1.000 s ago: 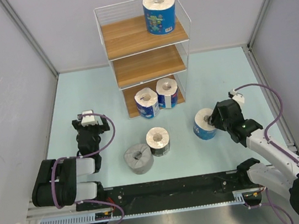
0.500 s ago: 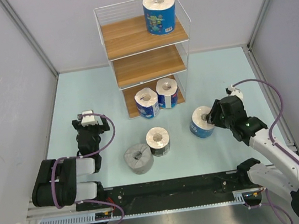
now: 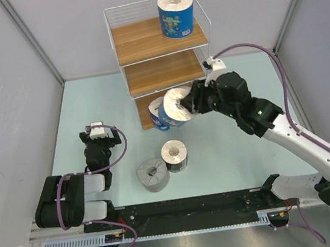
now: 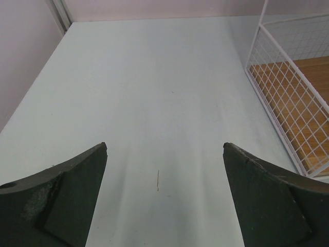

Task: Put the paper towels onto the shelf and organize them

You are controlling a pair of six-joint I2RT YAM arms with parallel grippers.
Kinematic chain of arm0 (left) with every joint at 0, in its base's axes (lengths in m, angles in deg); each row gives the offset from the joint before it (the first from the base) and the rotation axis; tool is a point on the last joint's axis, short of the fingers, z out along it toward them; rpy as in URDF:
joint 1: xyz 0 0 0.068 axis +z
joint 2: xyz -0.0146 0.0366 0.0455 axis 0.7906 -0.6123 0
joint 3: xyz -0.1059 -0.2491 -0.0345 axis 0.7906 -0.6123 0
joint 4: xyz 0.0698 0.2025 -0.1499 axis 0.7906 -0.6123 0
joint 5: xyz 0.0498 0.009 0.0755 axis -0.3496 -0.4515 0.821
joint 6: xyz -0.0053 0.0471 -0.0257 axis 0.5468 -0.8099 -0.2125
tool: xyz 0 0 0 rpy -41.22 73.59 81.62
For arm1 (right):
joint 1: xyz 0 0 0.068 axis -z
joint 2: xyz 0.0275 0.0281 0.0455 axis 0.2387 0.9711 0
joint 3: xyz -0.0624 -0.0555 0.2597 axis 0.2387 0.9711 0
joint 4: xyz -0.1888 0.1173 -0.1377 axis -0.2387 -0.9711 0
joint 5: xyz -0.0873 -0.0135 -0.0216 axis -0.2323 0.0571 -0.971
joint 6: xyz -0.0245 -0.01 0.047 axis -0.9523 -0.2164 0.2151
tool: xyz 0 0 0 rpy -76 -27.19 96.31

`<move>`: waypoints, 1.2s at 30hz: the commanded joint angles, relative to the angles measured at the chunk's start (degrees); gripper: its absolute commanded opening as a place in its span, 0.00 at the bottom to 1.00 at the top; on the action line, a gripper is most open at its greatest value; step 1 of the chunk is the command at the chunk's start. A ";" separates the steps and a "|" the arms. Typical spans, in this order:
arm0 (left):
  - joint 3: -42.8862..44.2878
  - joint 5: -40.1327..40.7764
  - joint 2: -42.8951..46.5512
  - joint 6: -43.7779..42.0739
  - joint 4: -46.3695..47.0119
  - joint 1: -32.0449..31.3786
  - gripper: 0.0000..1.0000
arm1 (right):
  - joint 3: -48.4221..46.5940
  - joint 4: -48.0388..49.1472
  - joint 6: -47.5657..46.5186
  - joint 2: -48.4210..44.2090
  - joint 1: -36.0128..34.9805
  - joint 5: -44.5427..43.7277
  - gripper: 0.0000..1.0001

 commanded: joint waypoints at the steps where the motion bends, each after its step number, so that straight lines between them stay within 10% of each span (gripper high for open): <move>1: 1.61 -1.11 0.11 0.37 1.94 0.45 1.00 | -12.92 5.20 -5.87 5.92 -3.43 -2.87 0.35; 17: 1.53 -1.11 0.02 0.46 1.94 0.36 1.00 | -61.88 0.64 -16.33 31.40 -5.98 -10.87 0.32; 36: 1.61 -1.11 0.02 0.37 1.94 0.36 1.00 | -69.81 8.36 -14.14 39.42 -0.98 -12.36 0.27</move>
